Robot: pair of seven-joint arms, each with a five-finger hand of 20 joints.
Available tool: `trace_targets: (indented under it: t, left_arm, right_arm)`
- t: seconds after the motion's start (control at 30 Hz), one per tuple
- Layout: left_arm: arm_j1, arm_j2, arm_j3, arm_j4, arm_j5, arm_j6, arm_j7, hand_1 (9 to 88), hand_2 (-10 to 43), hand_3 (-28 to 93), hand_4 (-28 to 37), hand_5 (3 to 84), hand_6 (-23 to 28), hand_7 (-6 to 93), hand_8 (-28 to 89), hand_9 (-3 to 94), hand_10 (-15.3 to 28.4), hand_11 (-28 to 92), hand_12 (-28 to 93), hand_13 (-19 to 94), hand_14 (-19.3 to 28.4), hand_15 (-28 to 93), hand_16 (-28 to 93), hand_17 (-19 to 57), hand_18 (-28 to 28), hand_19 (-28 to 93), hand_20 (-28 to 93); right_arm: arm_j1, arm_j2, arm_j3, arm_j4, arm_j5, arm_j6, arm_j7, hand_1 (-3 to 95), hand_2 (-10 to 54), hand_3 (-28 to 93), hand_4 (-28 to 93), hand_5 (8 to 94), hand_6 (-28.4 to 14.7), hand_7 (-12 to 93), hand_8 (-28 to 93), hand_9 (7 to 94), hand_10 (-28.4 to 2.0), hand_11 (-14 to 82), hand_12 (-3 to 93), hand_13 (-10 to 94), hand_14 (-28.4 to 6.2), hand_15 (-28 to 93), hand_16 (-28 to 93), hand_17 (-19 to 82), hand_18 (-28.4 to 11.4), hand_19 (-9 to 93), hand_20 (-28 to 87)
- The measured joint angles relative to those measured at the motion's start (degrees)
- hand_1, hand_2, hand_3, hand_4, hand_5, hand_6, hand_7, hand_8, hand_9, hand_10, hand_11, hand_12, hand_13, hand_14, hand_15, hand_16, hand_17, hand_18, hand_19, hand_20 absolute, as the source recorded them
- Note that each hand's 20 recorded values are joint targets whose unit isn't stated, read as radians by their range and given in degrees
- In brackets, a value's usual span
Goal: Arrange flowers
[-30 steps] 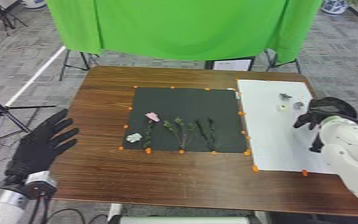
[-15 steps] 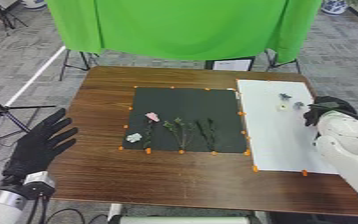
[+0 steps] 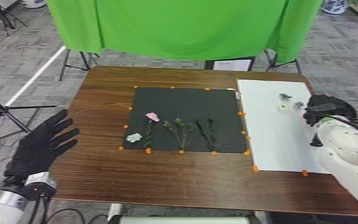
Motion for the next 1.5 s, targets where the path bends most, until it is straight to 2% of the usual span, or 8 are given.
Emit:
trace_targets:
  t: [0.13,0.27,0.33,0.63,0.93,1.07,1.27,1.5]
  left_arm:
    - [0.0,0.08,0.13,0.03,0.00,0.00,-0.02,23.0,-2.6,70,-28.3,24.4,3.5,16.1,-10,21.0,10.7,14,18,15,15.1,26,1,-11.6,18.7,32,9]
    - [0.0,0.11,0.13,0.05,0.00,-0.06,-0.12,23.0,-2.6,70,-28.3,24.4,3.5,16.1,-10,21.0,10.7,14,18,15,15.0,26,1,-11.6,18.7,32,9]
    - [0.0,0.12,0.13,0.09,0.00,-0.12,-0.17,23.0,-2.6,70,-28.3,24.4,3.6,16.0,-10,21.1,10.7,14,18,15,15.1,26,1,-11.6,18.7,32,9]
    - [-0.2,0.19,0.15,0.26,0.02,-0.28,-0.37,23.0,-2.6,70,-28.3,24.4,3.5,16.1,-10,21.0,10.7,14,18,15,15.1,26,1,-11.7,18.7,33,9]
    - [-0.4,0.33,0.44,0.46,0.03,-0.31,-0.38,23.2,-2.5,70,-28.3,24.3,3.5,16.1,-10,21.1,10.7,14,18,15,15.1,26,1,-11.7,18.7,33,9]
    - [-0.5,0.37,0.50,0.47,0.02,-0.31,-0.38,23.2,-2.5,70,-28.3,24.3,3.5,16.1,-10,21.0,10.6,14,18,15,15.1,26,1,-11.6,18.7,32,9]
    - [-0.4,0.39,0.59,0.47,0.00,-0.24,-0.35,23.3,-2.4,70,-28.3,24.1,3.4,16.2,-10,21.0,10.6,14,18,15,15.1,26,1,-11.6,18.6,32,9]
    - [-0.2,0.33,0.43,0.41,0.00,-0.23,-0.29,23.3,-2.4,71,-28.3,24.1,3.4,16.2,-10,21.0,10.6,14,18,15,15.0,26,1,-11.7,18.7,32,9]
  right_arm:
    - [-0.8,0.4,-0.3,-0.2,-1.5,5.3,-0.2,42.1,-9.5,84,-28,59.9,1.9,51,0,81.6,-5.9,20.6,47.4,71,-5.4,74,31,33,-19.2,89,48]
    - [-2.3,0.7,1.5,-2.4,-1.4,6.8,0.1,29.0,-9.5,89,-28,49.6,-0.5,53,-18,55.8,-11.1,57.1,39.7,68,-6.1,78,30,32,-20.3,89,50]
    - [-2.6,0.9,2.0,-3.7,-1.6,4.8,0.3,26.5,-9.5,90,-28,44.8,-1.8,57,-22,48.9,-12.6,62.9,41.9,67,-5.9,79,31,32,-20.4,89,50]
    - [-2.7,1.1,2.0,-4.2,-2.0,3.0,0.9,21.7,-9.5,89,-28,34.1,-5.5,52,-21,36.9,-14.5,49.9,33.0,56,-9.3,79,28,28,-20.6,86,50]
    - [-1.5,0.3,0.9,-3.0,-1.2,-2.5,2.8,31.0,-9.5,89,-28,47.1,-2.1,49,-20,55.8,-11.3,42.8,27.7,65,-6.3,73,27,32,-19.8,87,48]
    - [-1.2,0.0,0.0,-1.2,-0.8,0.5,1.4,47.2,-9.5,82,-28,63.7,1.7,54,2,81.4,-6.1,25.3,50.9,77,-4.2,69,30,40,-19.0,93,45]
    - [-2.2,0.0,-0.7,0.9,-0.9,13.2,-5.4,47.3,-9.5,86,-28,68.0,1.1,54,3,84.8,-5.8,26.0,53.1,79,-3.9,68,30,42,-18.8,93,45]
    - [-3.6,0.2,0.6,-2.1,-3.3,13.7,-4.8,46.7,-9.5,87,-27,68.1,0.7,55,3,84.5,-6.2,27.6,54.7,79,-4.2,69,31,42,-19.0,93,46]
